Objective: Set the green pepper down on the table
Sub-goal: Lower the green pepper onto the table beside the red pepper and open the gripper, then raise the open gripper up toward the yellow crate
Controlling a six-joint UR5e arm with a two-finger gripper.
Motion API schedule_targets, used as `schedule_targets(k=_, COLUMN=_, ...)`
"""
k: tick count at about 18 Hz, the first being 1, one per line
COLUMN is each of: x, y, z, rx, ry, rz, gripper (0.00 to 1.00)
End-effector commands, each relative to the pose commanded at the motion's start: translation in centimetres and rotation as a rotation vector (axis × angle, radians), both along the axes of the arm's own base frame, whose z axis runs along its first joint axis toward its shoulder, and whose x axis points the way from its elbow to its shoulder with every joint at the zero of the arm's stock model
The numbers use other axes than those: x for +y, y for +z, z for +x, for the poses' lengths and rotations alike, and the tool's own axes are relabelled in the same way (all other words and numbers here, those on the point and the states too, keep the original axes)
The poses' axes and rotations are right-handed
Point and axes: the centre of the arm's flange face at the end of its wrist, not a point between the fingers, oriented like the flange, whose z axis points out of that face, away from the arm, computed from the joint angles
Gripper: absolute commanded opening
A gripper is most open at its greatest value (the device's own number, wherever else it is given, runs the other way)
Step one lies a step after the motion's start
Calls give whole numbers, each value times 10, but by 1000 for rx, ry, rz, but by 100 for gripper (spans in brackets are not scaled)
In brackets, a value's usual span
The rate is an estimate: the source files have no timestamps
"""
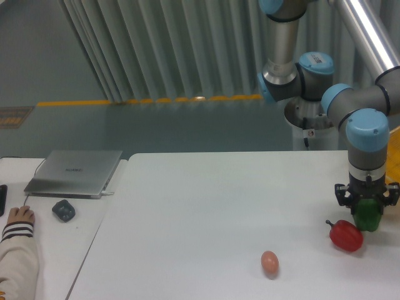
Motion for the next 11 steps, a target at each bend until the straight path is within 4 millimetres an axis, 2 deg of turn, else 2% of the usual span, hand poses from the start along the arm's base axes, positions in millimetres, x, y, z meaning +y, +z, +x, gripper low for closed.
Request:
schedule_targets(k=6, x=-8, y=28, z=-3, rx=23, ry=-139, rz=20, gripper=100)
schedule_targets(k=11, x=-6, y=75, z=-31, rx=100, ry=-134, rz=71, gripper=100)
